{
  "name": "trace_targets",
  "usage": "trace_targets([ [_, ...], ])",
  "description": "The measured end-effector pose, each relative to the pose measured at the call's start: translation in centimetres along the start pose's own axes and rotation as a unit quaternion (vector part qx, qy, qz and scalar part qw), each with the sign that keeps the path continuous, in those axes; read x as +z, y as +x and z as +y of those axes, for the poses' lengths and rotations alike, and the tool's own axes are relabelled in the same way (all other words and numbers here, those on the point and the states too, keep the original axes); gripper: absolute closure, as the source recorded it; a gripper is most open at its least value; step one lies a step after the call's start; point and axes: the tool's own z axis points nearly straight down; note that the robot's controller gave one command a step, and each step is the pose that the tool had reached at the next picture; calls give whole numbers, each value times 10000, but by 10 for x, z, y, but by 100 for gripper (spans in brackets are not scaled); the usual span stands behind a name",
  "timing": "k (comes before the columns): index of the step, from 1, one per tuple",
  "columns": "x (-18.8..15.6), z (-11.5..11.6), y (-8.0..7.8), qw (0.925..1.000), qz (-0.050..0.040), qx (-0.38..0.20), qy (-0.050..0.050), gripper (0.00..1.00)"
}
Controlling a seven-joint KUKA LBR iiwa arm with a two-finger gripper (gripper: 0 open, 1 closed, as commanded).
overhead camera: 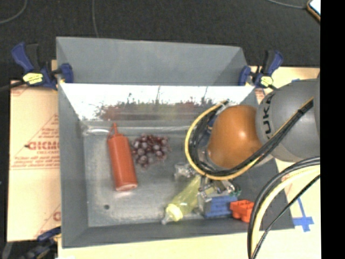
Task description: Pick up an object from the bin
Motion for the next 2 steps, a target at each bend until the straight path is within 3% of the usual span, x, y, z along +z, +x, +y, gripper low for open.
trace_targets([
  [1,5,5,-13,9591,-75,-2829,40,0],
  [2,-1,-1,-1,9999,-13,-168,11,100],
])
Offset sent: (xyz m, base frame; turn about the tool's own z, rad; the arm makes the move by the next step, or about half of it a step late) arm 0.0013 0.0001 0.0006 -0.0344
